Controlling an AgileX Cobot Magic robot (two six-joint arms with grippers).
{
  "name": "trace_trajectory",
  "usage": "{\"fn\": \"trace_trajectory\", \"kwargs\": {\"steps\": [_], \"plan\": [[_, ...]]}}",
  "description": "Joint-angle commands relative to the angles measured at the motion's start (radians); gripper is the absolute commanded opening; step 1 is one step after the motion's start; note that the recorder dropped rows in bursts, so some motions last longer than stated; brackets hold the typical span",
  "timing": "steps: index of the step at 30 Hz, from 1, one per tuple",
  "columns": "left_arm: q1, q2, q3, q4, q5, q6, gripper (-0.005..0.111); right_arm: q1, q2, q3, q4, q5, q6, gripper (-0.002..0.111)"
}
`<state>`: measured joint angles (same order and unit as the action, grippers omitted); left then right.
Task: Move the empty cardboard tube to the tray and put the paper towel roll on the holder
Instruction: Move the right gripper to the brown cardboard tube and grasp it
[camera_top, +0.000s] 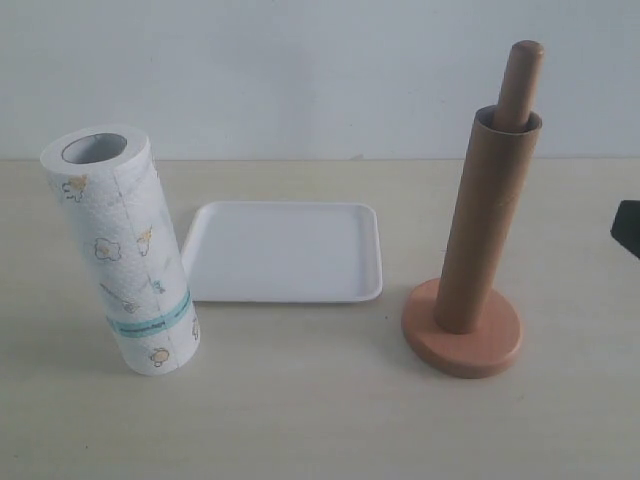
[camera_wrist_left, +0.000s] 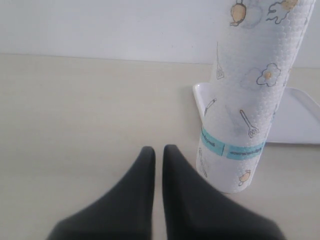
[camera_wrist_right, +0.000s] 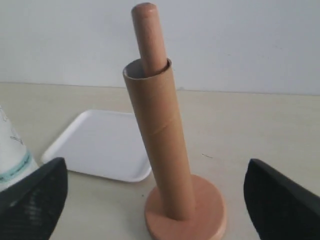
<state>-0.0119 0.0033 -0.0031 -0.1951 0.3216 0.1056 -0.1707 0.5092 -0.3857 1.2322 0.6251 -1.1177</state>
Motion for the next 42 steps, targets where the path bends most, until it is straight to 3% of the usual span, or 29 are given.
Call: {"fn": "trace_trajectory", "kwargs": {"steps": [1,4,13,18,21,29,35,38,42], "plan": [[0.002,-0.003,0.003,-0.003,-0.008,-0.008,0.005,-0.006,0.002,-0.007,0.055,0.014,-0.014,0.089],[0.002,-0.003,0.003,-0.003,-0.008,-0.008,0.005,-0.006,0.002,-0.007,0.079,0.012,-0.025,0.089],[0.002,-0.003,0.003,-0.003,-0.008,-0.008,0.005,-0.006,0.119,-0.007,0.207,0.081,-0.326,0.089],[0.002,-0.003,0.003,-0.003,-0.008,-0.008,0.005,-0.006,0.469,-0.007,0.494,0.192,-0.782,0.089],[0.002,-0.003,0.003,-0.003,-0.008,-0.008,0.005,-0.006,0.643,-0.007,0.512,0.293,-0.984,0.089],[0.002,-0.003,0.003,-0.003,-0.008,-0.008,0.005,-0.006,0.852,-0.121,0.512,0.343,-1.006,0.089],[0.002,-0.003,0.003,-0.003,-0.008,-0.008,0.005,0.161,0.910,-0.215,0.512,0.153,-1.006,0.089],[0.002,-0.003,0.003,-0.003,-0.008,-0.008,0.005,0.169,0.899,-0.215,0.512,0.059,-1.006,0.089],[0.002,-0.003,0.003,-0.003,-0.008,-0.008,0.005,0.171,0.899,-0.244,0.512,0.114,-1.006,0.089]]}}
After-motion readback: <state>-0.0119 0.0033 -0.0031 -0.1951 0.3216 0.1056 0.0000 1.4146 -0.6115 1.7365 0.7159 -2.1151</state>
